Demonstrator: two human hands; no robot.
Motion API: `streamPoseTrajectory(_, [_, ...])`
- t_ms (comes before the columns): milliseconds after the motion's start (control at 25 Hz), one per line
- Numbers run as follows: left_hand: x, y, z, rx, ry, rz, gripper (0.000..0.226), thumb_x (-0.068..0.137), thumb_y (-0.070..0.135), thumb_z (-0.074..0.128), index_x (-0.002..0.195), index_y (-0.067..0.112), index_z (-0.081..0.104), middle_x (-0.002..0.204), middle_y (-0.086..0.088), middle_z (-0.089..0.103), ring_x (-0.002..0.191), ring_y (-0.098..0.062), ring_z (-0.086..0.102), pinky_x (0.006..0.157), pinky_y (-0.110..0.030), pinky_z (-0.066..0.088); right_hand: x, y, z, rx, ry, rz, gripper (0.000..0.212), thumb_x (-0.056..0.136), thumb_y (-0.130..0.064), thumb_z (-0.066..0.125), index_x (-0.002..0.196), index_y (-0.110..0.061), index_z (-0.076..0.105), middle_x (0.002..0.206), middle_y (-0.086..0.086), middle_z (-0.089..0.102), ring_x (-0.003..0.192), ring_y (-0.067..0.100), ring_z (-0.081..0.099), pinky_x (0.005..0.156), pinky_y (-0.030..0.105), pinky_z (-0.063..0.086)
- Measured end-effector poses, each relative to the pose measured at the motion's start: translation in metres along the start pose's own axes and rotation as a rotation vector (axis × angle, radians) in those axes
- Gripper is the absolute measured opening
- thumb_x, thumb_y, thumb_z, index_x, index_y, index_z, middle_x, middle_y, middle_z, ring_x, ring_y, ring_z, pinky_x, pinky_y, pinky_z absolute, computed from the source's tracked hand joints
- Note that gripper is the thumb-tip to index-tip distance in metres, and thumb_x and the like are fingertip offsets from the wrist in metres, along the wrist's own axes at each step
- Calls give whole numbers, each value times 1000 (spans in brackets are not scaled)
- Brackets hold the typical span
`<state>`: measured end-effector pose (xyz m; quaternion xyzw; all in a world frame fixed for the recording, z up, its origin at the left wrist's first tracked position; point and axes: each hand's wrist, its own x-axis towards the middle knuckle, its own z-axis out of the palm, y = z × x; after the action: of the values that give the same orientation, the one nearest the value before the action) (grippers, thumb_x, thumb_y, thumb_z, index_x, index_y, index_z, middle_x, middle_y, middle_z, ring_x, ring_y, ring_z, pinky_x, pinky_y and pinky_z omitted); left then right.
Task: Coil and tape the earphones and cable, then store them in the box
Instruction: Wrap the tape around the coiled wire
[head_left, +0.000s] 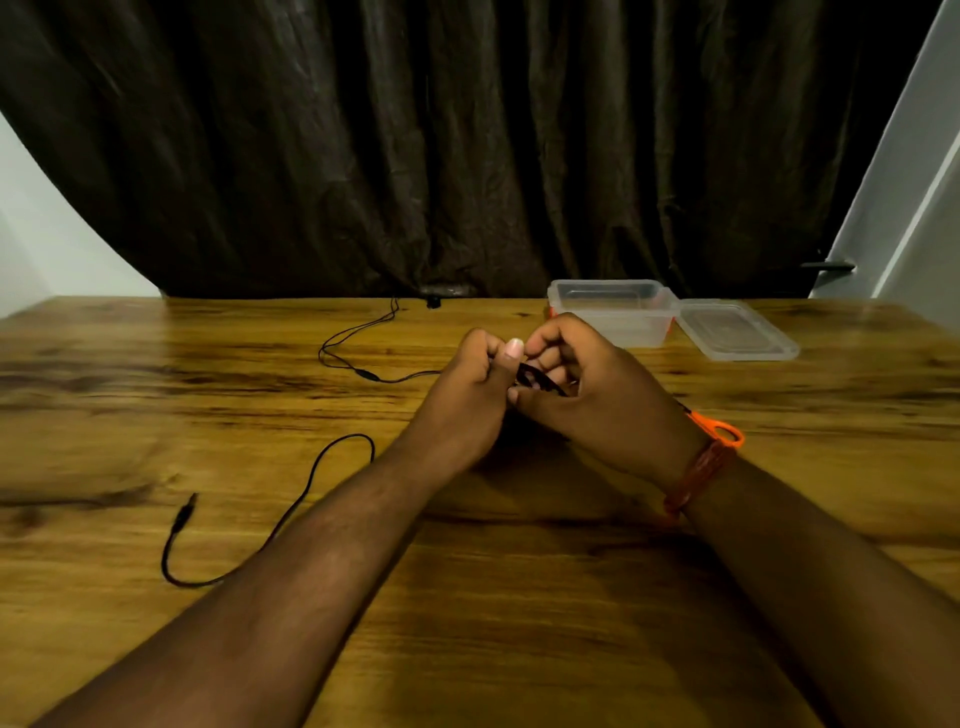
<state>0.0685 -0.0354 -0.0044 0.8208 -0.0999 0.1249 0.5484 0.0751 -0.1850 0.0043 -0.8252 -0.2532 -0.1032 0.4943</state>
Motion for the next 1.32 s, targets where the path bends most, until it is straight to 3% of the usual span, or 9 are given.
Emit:
streamPoseTrajectory(200, [-1,0,1,-113,20,-45,38,101,47,39,99,12,52,91,-21,60,79,-18,53,76,-51,50,2,4,3,-253,31,-128,22,85,-12,67,100,-23,55,82,-9,61,75,2,58,62,18,46])
streamPoseTrajectory(320, [-1,-3,-2,-77,-10,-3,34,102,45,39,97,14,53,83,-17,55,75,-19,49,69,-46,45,2,5,1,-344,50,-220,14,88,-12,64,98,-21,58,84,-6,64,78,6,59,65,28,49])
streamPoseTrajectory(520, [1,-2,-8,-123,-78,-15,20,104,29,43,91,18,53,75,-1,63,71,-14,57,71,-37,44,4,4,-5,-288,25,-202,12,89,-12,64,96,-22,65,85,-8,69,82,5,62,71,32,51])
streamPoseTrajectory(640, [2,-2,-9,-174,-111,-43,21,105,28,41,90,19,53,71,4,63,68,-12,56,70,-34,43,6,4,-5,-189,17,-140,12,90,-12,63,95,-23,65,80,-12,69,78,2,63,71,26,51])
streamPoseTrajectory(840, [2,8,2,-639,-21,-152,21,105,15,35,93,12,52,67,1,50,57,-10,54,70,-30,45,8,2,-5,110,76,-21,10,95,-12,58,104,-14,55,80,12,66,73,16,69,74,37,56])
streamPoseTrajectory(1000, [6,8,0,-916,71,-214,18,104,10,37,95,13,53,67,0,49,56,-7,47,66,-25,47,8,1,-3,243,31,29,21,91,-12,65,107,-19,53,77,2,61,66,8,61,59,22,50])
streamPoseTrajectory(1120, [7,8,1,-976,124,-237,18,105,12,36,101,11,53,68,0,47,57,-8,44,60,-24,50,10,2,1,292,32,58,26,88,-5,67,102,-23,55,86,7,62,69,15,65,58,25,54])
streamPoseTrajectory(1200, [6,9,3,-991,122,-247,19,106,14,35,104,10,54,66,1,48,55,-7,45,64,-29,56,10,2,3,278,102,60,23,89,-4,64,98,-24,57,87,6,65,74,16,69,61,27,56])
streamPoseTrajectory(1320, [4,11,5,-998,135,-276,21,106,15,35,106,8,55,69,0,48,57,-8,45,78,-32,49,10,2,4,280,166,63,19,91,-5,61,96,-23,58,85,5,68,76,14,70,61,24,56])
